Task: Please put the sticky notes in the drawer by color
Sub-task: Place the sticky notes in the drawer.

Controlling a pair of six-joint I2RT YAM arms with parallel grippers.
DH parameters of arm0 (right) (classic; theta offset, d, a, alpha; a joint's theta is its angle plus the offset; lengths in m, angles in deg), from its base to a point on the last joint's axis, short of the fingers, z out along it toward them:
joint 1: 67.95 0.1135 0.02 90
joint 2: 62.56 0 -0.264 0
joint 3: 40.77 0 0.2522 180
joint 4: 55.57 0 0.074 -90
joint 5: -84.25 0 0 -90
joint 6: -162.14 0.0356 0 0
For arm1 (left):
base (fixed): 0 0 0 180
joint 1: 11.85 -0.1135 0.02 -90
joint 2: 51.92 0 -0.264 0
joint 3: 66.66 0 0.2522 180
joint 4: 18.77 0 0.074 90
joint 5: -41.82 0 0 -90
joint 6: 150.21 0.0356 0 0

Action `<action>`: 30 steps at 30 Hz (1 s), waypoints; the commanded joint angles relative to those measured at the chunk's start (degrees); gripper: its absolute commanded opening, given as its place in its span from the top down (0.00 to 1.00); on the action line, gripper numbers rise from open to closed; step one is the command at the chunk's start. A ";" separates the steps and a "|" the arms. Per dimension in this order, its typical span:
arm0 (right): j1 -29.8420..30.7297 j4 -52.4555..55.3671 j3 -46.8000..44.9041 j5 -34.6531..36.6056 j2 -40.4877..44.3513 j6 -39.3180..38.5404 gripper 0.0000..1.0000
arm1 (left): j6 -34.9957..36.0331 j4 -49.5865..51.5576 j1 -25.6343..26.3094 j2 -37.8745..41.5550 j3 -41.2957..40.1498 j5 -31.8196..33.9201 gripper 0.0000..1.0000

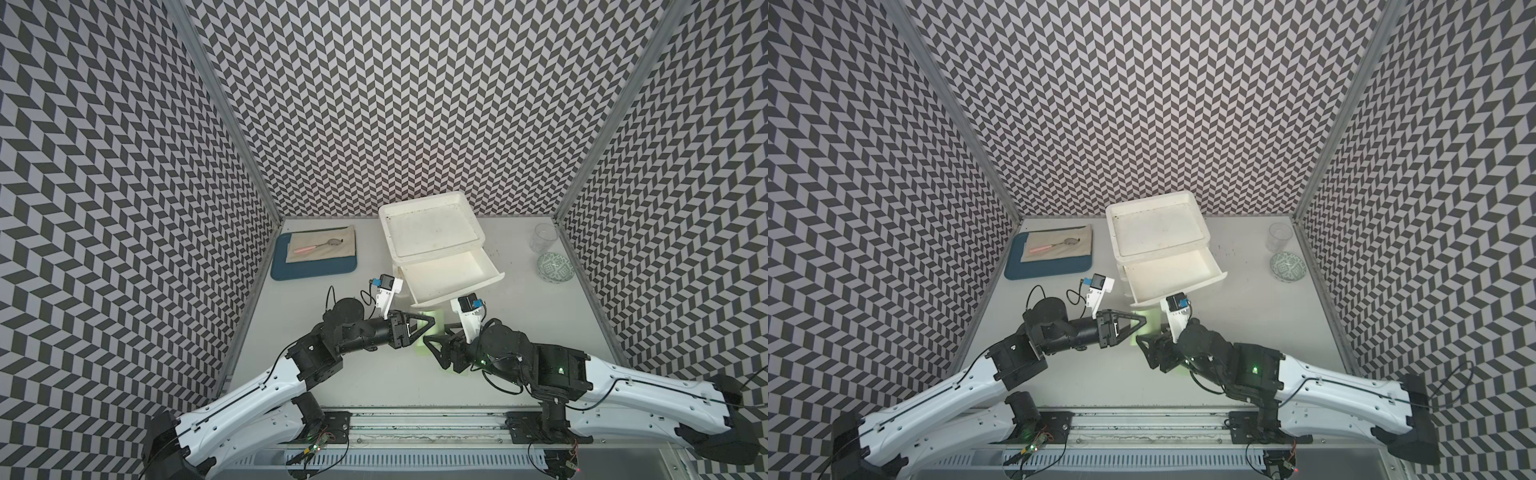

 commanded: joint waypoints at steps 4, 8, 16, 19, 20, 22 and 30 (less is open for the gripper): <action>0.25 -1.84 2.67 0.68 1.09 -1.26 0.25 | 0.62 -1.39 0.42 -0.10 0.65 0.72 0.74; 0.20 -1.74 2.42 0.89 1.69 -0.67 0.21 | 1.17 -0.76 0.36 0.05 1.36 1.43 0.87; -0.10 1.93 4.11 4.41 8.10 1.35 0.11 | 5.31 5.02 -0.40 -0.05 7.03 5.86 0.91; -0.33 5.08 4.76 7.62 11.17 1.54 0.10 | 7.25 7.60 -2.66 -1.19 10.93 6.48 0.89; -0.41 5.96 4.87 8.64 12.11 1.86 0.10 | 7.79 8.45 -3.56 -1.84 12.49 6.55 0.88; -0.42 7.31 4.16 10.71 14.21 2.87 0.10 | 8.84 9.76 -6.16 -3.79 16.09 5.54 0.86; -0.42 7.84 -1.33 11.08 18.30 5.40 0.10 | 12.40 7.80 -8.89 -16.70 25.81 3.24 0.81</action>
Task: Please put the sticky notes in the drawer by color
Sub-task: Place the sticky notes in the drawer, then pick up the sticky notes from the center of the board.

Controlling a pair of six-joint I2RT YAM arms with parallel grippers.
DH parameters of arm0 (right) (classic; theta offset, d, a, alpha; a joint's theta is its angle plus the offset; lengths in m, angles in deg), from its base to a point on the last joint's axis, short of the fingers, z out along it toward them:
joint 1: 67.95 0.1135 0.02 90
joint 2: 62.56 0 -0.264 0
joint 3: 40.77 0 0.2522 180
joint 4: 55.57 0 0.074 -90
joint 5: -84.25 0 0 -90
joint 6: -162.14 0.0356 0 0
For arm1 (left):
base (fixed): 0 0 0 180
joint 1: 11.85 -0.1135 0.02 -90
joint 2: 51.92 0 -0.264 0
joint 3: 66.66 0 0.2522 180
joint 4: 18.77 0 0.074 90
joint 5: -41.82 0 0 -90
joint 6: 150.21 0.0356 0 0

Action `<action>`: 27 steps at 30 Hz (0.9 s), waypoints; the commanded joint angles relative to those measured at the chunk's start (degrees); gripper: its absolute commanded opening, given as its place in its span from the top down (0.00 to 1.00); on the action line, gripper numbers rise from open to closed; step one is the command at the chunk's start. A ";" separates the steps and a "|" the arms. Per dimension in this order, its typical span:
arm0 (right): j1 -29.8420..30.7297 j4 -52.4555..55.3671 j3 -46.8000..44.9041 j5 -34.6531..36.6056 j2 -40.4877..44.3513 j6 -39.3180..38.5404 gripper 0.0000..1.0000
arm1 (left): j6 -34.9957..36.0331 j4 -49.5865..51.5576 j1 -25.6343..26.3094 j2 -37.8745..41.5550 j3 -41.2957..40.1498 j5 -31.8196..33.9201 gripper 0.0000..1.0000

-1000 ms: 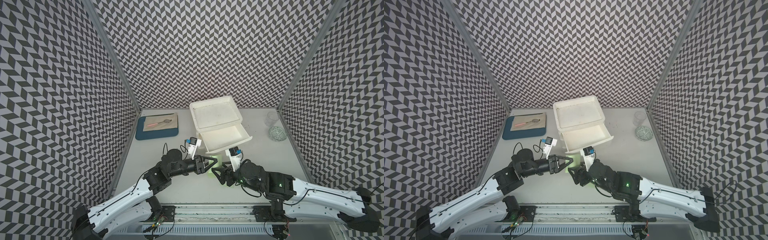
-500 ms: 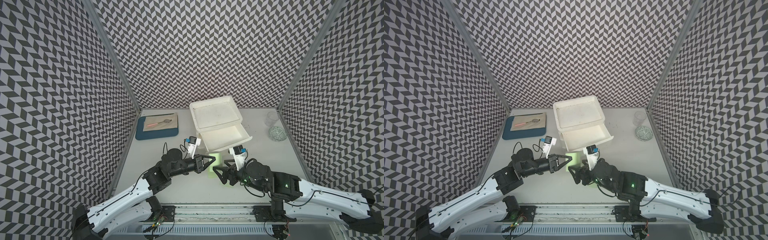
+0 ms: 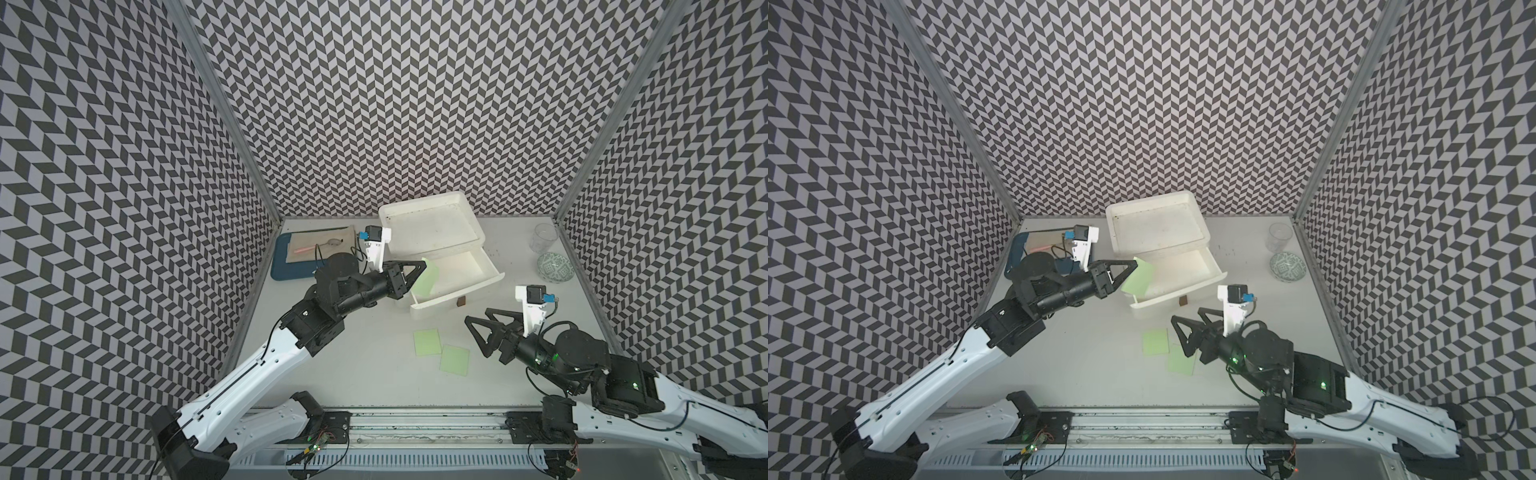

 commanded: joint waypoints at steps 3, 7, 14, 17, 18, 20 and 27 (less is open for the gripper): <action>-0.29 2.00 -2.79 0.23 -0.59 1.78 0.10 | 3.49 -1.90 -0.12 -9.14 4.30 -2.96 0.81; -0.34 2.59 -4.01 -0.28 -0.11 2.14 0.10 | 4.72 -3.53 -0.24 -14.14 6.24 -2.90 0.81; -0.44 3.83 -5.06 0.56 0.91 2.27 0.10 | 6.61 -1.68 -0.98 -19.17 10.17 -2.83 0.76; -0.40 4.34 -5.96 0.71 0.13 1.93 0.10 | 7.81 -0.02 -1.24 -17.40 9.89 -1.45 0.69; -0.44 4.47 -6.49 0.62 -0.73 1.95 0.10 | 8.29 0.68 -1.39 -16.39 9.55 -0.65 0.68; -0.40 4.61 -8.09 -0.43 -4.54 2.60 0.10 | 8.94 2.01 -1.80 -13.63 7.80 1.43 0.66; -0.42 3.74 -11.09 -1.78 -20.67 8.62 0.09 | 8.95 5.08 -1.87 -1.68 -2.03 6.26 0.60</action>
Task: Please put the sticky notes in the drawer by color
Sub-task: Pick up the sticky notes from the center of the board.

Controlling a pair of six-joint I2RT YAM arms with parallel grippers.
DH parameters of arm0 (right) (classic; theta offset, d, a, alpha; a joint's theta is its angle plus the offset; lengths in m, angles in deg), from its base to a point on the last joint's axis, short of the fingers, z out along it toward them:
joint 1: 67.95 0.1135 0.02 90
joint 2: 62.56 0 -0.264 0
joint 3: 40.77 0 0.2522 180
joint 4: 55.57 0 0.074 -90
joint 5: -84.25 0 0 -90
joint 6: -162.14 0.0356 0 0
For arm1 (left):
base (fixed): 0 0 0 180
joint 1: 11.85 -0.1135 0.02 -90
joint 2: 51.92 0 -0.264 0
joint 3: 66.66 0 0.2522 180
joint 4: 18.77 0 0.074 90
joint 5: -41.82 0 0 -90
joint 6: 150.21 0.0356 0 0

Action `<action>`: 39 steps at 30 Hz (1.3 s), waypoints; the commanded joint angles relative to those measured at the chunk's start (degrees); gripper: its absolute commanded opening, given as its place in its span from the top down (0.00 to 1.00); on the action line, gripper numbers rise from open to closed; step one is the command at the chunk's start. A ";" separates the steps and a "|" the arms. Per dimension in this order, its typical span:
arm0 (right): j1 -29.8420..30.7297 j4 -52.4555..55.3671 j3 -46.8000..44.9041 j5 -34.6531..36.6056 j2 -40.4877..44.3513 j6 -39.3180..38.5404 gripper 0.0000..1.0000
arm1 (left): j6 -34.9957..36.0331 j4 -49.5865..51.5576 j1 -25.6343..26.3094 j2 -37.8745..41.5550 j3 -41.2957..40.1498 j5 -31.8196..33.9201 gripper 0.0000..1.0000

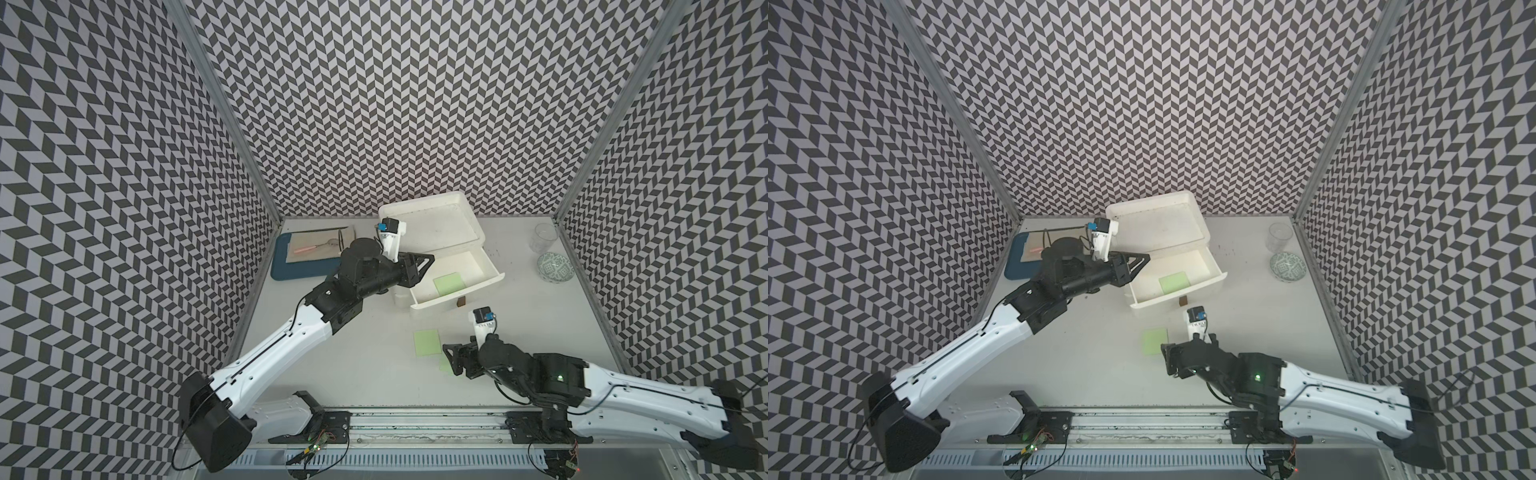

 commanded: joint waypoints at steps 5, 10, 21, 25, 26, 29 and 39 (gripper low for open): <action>-0.20 -4.97 -6.20 -0.25 -4.42 7.38 0.09 | 0.57 5.77 -0.39 12.37 -10.84 9.81 0.51; -0.20 -6.28 -7.76 -3.51 -8.63 10.85 0.07 | -0.29 5.79 -0.91 16.89 -16.98 10.96 0.50; -0.02 -8.63 -3.55 -4.71 -23.04 14.86 0.03 | -1.43 3.05 -2.41 20.30 -26.05 10.71 0.51; -0.02 -7.58 -2.10 -3.19 -24.32 15.19 0.03 | -1.34 2.88 -3.41 21.26 -28.27 9.92 0.51; -0.02 -7.23 -1.84 -2.74 -24.74 15.32 0.03 | -1.33 2.64 -3.64 21.26 -28.86 9.35 0.51; -0.02 -3.11 -0.05 -0.48 -27.00 16.91 0.02 | -1.33 2.16 -4.15 21.17 -29.96 8.16 0.51; -0.01 0.26 3.47 0.78 -33.76 18.87 0.00 | -0.68 -0.67 -5.31 19.93 -31.76 4.09 0.51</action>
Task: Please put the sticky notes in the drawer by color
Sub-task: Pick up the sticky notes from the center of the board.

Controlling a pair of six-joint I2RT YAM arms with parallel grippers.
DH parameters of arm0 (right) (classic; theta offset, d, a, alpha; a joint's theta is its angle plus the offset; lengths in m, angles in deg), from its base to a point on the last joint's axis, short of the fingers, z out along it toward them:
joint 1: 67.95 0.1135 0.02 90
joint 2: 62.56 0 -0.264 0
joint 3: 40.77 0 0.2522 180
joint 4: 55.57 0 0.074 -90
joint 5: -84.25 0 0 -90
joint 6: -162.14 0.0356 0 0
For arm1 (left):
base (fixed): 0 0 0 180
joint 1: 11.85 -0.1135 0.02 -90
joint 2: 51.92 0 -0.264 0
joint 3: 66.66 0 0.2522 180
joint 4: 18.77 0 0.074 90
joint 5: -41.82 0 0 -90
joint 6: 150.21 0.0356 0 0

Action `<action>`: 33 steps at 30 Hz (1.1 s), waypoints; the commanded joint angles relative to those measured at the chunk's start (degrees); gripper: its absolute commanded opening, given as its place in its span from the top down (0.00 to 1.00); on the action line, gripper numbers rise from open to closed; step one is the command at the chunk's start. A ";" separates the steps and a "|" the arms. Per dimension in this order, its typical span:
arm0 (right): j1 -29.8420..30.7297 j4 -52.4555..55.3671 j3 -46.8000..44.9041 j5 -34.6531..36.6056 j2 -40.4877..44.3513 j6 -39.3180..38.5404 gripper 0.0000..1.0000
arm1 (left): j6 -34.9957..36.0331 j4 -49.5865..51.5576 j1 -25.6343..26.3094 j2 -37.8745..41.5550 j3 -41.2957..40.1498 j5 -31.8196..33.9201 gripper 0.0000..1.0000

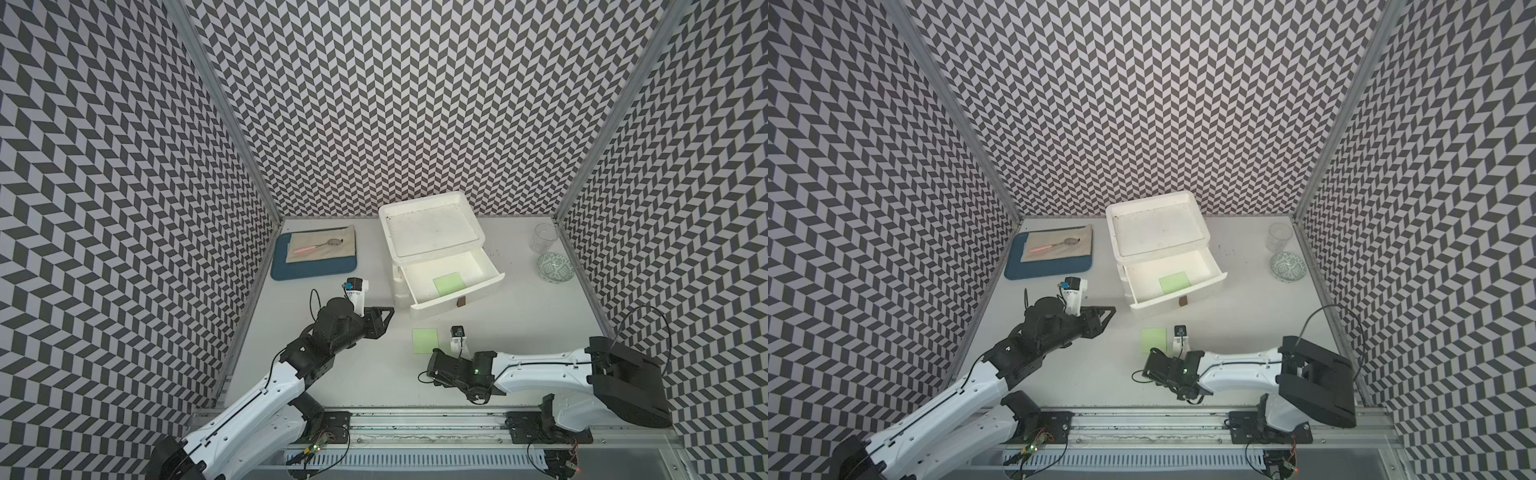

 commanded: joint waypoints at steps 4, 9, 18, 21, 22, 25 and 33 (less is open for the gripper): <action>0.06 0.34 1.41 1.34 -1.56 1.01 0.00 | 1.35 -2.41 -0.77 -0.61 0.76 -2.40 0.51; -0.11 0.59 1.42 3.06 -1.79 1.64 0.00 | 1.53 -2.95 -1.21 -1.50 0.89 -3.64 0.51; -0.68 9.54 -0.52 5.07 -2.48 5.68 0.00 | 1.36 -4.07 -1.56 -2.19 0.85 -4.84 0.51; -0.74 10.57 -2.94 5.03 1.88 7.27 0.00 | 1.36 -4.22 -1.69 -2.47 1.11 -5.12 0.51; -0.83 10.54 -3.89 5.22 3.59 7.65 0.00 | 1.28 -4.39 -1.65 -2.63 1.11 -5.08 0.51; -0.88 9.35 -4.68 5.84 7.68 7.27 0.00 | 0.86 -5.30 -1.77 -2.91 0.78 -5.81 0.51; -1.72 3.07 -3.56 7.65 10.11 1.89 0.00 | 0.48 -5.22 -1.74 -3.12 1.11 -6.69 0.50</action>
